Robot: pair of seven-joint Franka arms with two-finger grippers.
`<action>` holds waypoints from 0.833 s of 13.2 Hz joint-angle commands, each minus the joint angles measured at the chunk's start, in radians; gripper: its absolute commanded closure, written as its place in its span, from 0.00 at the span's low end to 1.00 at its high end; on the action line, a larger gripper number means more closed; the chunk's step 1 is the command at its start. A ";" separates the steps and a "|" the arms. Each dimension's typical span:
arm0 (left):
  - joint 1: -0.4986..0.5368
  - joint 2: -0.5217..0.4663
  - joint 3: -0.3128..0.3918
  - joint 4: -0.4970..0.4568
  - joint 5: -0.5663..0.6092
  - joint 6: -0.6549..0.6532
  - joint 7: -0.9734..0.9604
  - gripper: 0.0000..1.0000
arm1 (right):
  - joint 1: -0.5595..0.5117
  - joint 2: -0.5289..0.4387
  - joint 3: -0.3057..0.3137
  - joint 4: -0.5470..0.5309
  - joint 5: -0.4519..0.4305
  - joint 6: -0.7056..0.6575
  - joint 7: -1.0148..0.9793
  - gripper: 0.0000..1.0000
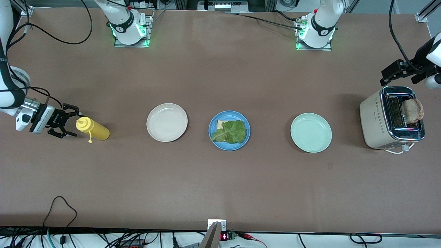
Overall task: Make sandwich in blue plate with both arms
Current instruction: 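Grasp the yellow mustard bottle with the right gripper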
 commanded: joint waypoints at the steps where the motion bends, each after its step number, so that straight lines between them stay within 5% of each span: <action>1: 0.002 0.012 -0.009 0.017 -0.019 -0.009 0.012 0.00 | -0.013 0.018 0.033 0.005 0.029 0.029 -0.022 0.00; 11: -0.039 0.052 0.055 0.019 -0.048 0.028 0.009 0.00 | -0.001 0.039 0.083 0.002 0.045 0.089 -0.018 0.00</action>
